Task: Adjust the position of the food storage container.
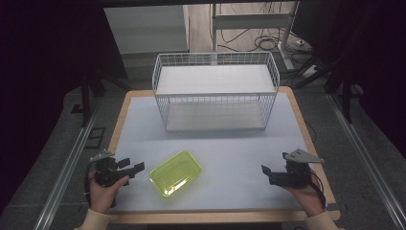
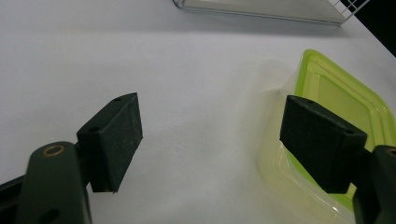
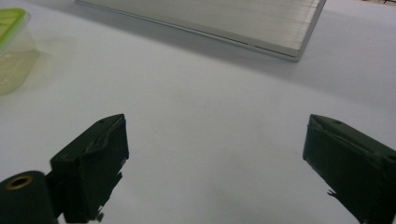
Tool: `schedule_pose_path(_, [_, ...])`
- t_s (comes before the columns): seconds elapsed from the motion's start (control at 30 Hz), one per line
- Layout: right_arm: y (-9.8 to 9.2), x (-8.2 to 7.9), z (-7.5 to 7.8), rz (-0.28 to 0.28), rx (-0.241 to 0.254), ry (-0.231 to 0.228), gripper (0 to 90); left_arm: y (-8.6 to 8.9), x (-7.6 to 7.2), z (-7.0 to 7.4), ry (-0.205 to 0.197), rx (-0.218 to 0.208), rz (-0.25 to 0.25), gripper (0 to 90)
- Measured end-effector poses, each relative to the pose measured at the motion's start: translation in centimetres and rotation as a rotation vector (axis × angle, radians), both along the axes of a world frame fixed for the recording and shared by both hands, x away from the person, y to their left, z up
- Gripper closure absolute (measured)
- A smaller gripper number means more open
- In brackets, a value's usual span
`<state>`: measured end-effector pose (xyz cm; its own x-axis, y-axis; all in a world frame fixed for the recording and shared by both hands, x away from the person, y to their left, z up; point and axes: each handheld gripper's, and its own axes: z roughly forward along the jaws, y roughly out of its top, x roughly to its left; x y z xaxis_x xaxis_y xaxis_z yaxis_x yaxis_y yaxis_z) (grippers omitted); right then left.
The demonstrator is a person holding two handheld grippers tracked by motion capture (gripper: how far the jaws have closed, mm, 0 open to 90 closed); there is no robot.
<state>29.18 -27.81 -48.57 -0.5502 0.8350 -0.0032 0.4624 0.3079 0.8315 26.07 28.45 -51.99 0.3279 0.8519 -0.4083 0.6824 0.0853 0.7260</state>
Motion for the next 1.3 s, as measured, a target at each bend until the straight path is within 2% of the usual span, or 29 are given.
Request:
schedule_pose_path(0.27, [-0.4, -0.7, 0.3, -0.015, 0.006, -0.003, 12.1, -0.4, -0.4, 0.6, -0.021, 0.025, 0.006, 21.1])
schedule_pose_path(0.53, [-0.9, -0.9, 0.2, -0.021, 0.02, -0.02, 15.8, -0.4, -0.6, 1.2, -0.038, 0.02, 0.01, 21.6])
schedule_pose_path(0.67, [-0.8, -0.6, -0.1, -0.018, 0.008, -0.015, 16.5, -0.1, -0.9, 1.3, -0.054, 0.011, 0.026, 25.9])
schedule_pose_path(0.73, [-0.6, -0.5, -0.2, -0.015, 0.001, -0.015, 16.5, 0.2, -1.1, 1.4, -0.058, 0.0, 0.03, 31.0])
schedule_pose_path(0.83, [-0.5, -0.6, -0.3, -0.012, -0.002, -0.013, 16.5, 0.4, -1.3, 1.7, -0.059, -0.013, 0.018, 48.4])
schedule_pose_path(0.87, [-0.5, -0.7, -0.3, -0.014, -0.005, -0.015, 16.6, 0.5, -1.5, 2.0, -0.061, -0.017, -0.01, 55.6])
schedule_pose_path(0.93, [-0.5, -0.7, -0.3, -0.015, -0.003, -0.017, 16.7, 0.4, -1.6, 2.1, -0.064, -0.009, -0.017, 58.9])
schedule_pose_path(1.07, [-0.5, -0.8, -0.4, -0.02, -0.005, -0.016, 17.2, -0.1, -2.2, 2.7, -0.063, 0.022, -0.04, 74.3])
schedule_pose_path(1.13, [-0.4, -0.7, -0.5, -0.018, -0.011, -0.012, 17.2, -0.1, -2.3, 2.9, -0.058, 0.017, -0.057, 83.1])
schedule_pose_path(1.23, [-0.4, -0.7, -0.5, -0.018, -0.015, -0.013, 17.3, -0.4, -2.5, 3.1, -0.053, 0.008, -0.076, 89.9])
schedule_pose_path(1.3, [-0.5, -0.7, -0.5, -0.018, -0.014, -0.012, 17.3, -0.5, -2.6, 3.1, -0.053, 0.01, -0.081, 90.0])
